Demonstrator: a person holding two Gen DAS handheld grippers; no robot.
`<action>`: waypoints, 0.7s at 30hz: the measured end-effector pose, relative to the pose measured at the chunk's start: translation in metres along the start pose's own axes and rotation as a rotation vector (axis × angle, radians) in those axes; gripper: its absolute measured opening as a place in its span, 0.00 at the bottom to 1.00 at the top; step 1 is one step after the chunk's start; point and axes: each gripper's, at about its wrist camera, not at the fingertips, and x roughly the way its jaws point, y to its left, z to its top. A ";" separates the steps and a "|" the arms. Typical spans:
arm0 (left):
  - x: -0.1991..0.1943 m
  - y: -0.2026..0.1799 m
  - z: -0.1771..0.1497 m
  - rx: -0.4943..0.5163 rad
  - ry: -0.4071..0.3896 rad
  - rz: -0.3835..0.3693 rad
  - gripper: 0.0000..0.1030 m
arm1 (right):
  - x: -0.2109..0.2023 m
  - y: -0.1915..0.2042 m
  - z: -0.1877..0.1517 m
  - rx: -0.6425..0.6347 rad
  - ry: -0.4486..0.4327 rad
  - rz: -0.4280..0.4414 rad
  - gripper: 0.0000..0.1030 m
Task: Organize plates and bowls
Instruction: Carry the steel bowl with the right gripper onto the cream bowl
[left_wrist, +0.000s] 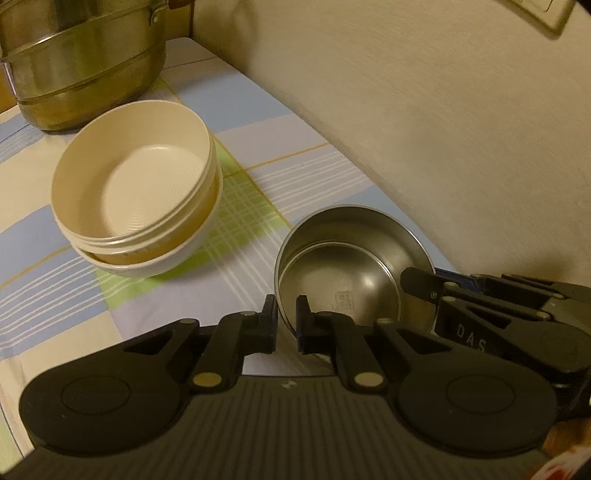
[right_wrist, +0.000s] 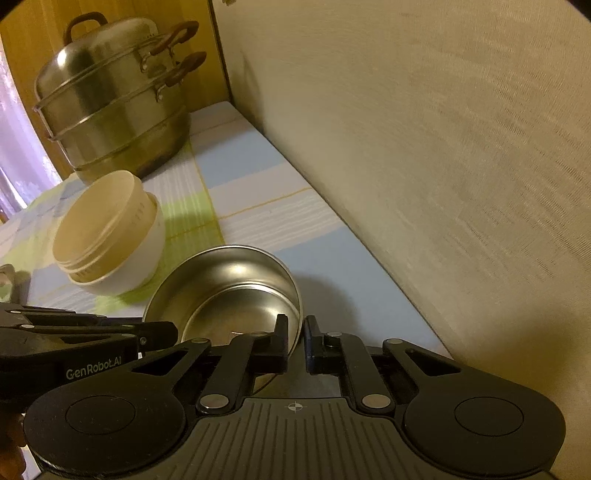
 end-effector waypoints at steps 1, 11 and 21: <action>-0.003 0.000 0.000 -0.001 -0.003 -0.002 0.08 | -0.003 0.000 0.001 0.000 0.002 0.003 0.08; -0.038 0.007 -0.002 -0.033 -0.023 -0.006 0.08 | -0.038 0.016 0.015 -0.036 0.003 0.042 0.08; -0.082 0.028 -0.006 -0.079 -0.077 0.019 0.09 | -0.065 0.048 0.029 -0.082 -0.030 0.101 0.08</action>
